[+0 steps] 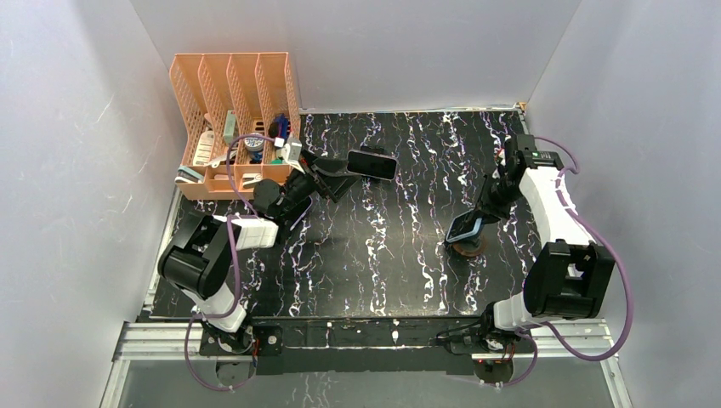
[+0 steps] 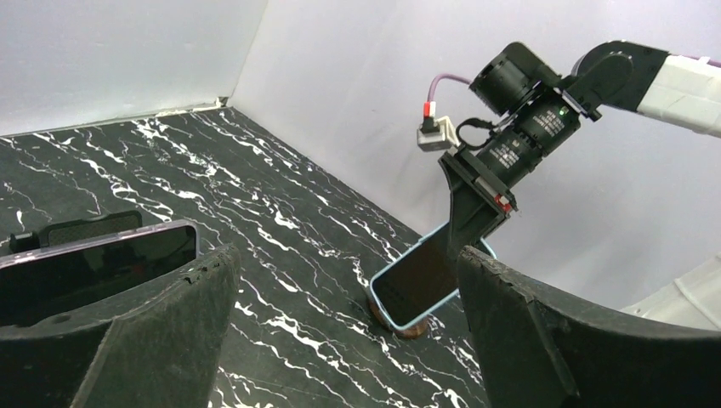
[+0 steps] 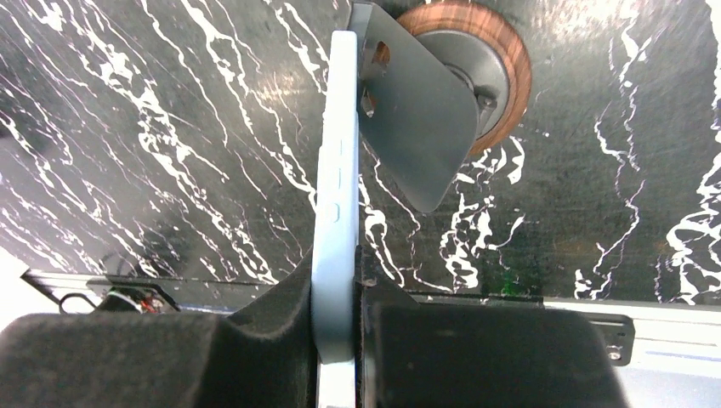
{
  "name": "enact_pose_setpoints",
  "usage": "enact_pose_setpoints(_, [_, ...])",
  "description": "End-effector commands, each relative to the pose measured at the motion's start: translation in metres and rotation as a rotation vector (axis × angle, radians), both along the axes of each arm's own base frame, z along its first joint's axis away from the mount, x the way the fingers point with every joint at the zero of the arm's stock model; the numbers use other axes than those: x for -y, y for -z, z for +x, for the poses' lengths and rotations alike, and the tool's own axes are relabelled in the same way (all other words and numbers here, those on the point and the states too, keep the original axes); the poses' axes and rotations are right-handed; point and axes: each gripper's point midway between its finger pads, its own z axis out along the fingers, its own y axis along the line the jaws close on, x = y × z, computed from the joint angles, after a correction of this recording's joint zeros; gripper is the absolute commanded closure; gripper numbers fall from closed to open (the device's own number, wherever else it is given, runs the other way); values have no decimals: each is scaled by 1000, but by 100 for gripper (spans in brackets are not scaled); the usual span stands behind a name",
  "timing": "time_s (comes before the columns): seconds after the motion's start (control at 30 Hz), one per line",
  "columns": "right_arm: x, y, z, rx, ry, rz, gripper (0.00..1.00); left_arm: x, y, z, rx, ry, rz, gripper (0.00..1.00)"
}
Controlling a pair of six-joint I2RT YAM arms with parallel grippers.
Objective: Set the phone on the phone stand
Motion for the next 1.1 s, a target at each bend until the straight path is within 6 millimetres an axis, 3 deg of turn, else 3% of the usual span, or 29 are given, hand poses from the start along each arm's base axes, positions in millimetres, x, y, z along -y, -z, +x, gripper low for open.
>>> enact_pose_setpoints(0.0, [5, -35, 31, 180, 21, -11, 99, -2, -21, -1, 85, 14, -37, 6])
enact_pose_setpoints(0.1, [9, -42, 31, 189, 25, -34, 99, -2, -21, -1, 79, 23, -48, 6])
enact_pose_setpoints(0.4, [3, -35, 25, 162, 32, 1, 99, -3, -22, -2, 79, 40, -68, 6])
enact_pose_setpoints(0.73, [8, -47, -5, 157, 156, -30, 99, -2, -21, -1, 68, 56, -83, 6])
enact_pose_setpoints(1.07, [6, -20, -11, 134, 198, -10, 99, -2, -25, -4, 72, 71, -96, 6])
